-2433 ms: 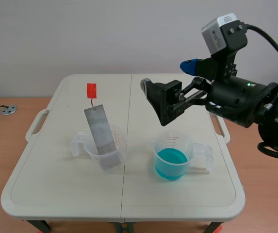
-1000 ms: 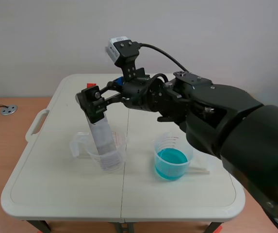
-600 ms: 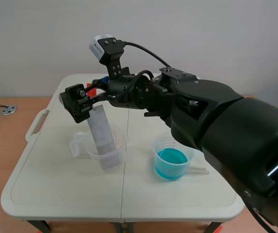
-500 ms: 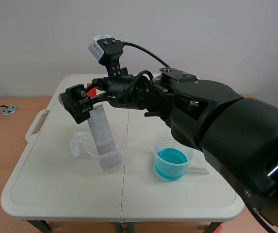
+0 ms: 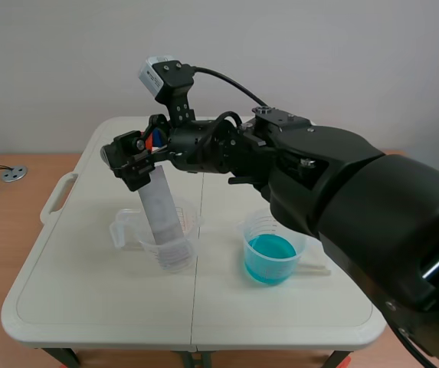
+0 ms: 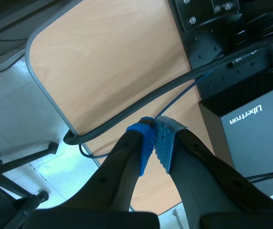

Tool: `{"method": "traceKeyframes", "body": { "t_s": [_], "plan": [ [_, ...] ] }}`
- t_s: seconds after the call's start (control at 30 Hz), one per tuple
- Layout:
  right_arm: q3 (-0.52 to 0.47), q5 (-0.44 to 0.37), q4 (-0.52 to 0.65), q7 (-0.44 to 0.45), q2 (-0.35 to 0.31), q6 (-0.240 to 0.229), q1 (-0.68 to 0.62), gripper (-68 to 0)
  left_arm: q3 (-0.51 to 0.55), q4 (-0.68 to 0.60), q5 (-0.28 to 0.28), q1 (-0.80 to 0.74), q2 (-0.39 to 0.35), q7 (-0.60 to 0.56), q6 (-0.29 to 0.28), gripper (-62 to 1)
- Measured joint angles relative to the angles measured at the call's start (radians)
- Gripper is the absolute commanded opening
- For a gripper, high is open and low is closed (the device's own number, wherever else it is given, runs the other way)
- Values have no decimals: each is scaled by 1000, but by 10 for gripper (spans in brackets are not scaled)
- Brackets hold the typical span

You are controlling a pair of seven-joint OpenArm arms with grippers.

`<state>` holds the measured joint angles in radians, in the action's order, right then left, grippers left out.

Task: Hold the metal plate by the orange handle, dip it into the blue solution, take it out and point at it, then put the plate back in the beaker on the left.
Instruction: 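Lift the metal plate out of the left beaker, then move the plate over the blue solution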

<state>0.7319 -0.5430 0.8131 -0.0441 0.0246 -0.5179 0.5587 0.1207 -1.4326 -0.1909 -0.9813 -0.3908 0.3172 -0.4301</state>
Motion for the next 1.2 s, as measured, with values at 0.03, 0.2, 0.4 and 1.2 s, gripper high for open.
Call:
{"method": "traceKeyframes", "body": {
  "t_s": [0.03, 0.2, 0.4, 1.2],
  "plan": [
    [0, 0, 0, 0, 0, 0, 0, -275, 0, 0, 0, 0, 0, 0, 0, -575],
    [0, 0, 0, 0, 0, 0, 0, -364, 0, 0, 0, 0, 0, 0, 0, -575],
    [0, 0, 0, 0, -6, 0, 0, -455, 0, 0, 0, 0, 0, 0, 0, -575],
    [0, 0, 0, 51, -42, -130, 0, -664, 0, 0, 0, 0, 0, 0, 0, -575]
  ]
}}
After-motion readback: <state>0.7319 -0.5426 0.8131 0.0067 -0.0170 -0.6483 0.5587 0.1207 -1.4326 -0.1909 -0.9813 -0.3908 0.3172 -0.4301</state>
